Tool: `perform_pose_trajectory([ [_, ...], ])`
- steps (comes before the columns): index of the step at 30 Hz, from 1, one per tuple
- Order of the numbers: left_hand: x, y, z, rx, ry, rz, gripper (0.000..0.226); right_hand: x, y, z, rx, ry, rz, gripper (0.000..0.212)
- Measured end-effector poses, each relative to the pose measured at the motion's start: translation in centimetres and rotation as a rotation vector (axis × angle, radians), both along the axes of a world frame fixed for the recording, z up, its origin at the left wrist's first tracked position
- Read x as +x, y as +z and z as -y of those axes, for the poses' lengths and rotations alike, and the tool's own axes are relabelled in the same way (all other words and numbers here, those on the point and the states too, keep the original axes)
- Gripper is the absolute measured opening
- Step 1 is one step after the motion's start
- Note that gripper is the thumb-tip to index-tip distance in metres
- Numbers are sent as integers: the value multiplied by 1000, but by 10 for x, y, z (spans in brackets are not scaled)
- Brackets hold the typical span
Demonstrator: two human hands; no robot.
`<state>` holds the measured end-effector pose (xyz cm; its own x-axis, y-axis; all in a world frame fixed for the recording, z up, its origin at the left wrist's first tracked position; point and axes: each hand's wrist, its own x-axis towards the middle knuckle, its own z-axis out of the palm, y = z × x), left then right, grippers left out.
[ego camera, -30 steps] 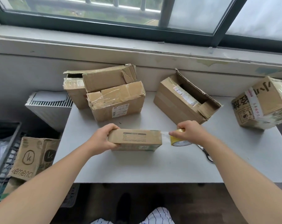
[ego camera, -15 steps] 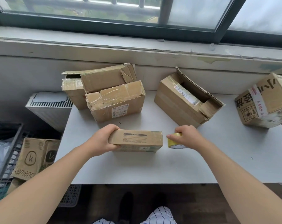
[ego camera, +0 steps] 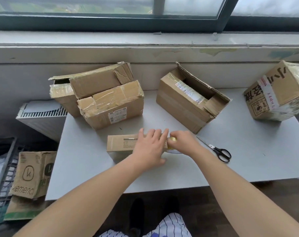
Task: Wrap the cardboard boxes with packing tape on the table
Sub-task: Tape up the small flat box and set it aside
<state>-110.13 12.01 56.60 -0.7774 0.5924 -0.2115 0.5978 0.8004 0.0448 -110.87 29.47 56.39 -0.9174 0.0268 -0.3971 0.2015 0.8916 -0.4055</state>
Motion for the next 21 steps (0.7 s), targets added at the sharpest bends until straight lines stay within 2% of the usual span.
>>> perform_pose_trajectory([
  [3, -8, -1, -7, 38, 58, -22, 74, 3, 1, -1, -15, 3, 9, 41],
  [6, -20, 7, 2, 187, 91, 48, 72, 3, 21, -4, -68, -10, -19, 51],
  [9, -34, 30, 24, 612, 152, 106, 71, -2, 75, -19, -314, -101, -152, 58],
  [11, -37, 44, 40, 936, 207, 249, 69, -6, 122, -23, -532, -84, -186, 55],
  [12, -37, 48, 45, 1025, 227, 299, 70, -9, 140, -20, -567, -38, -184, 51],
  [17, -29, 39, 71, 1142, 342, 367, 71, -19, 154, 25, -376, 175, -215, 48],
  [21, -31, 41, 98, 1076, 332, 405, 69, -24, 159, 50, -303, 232, -208, 49],
])
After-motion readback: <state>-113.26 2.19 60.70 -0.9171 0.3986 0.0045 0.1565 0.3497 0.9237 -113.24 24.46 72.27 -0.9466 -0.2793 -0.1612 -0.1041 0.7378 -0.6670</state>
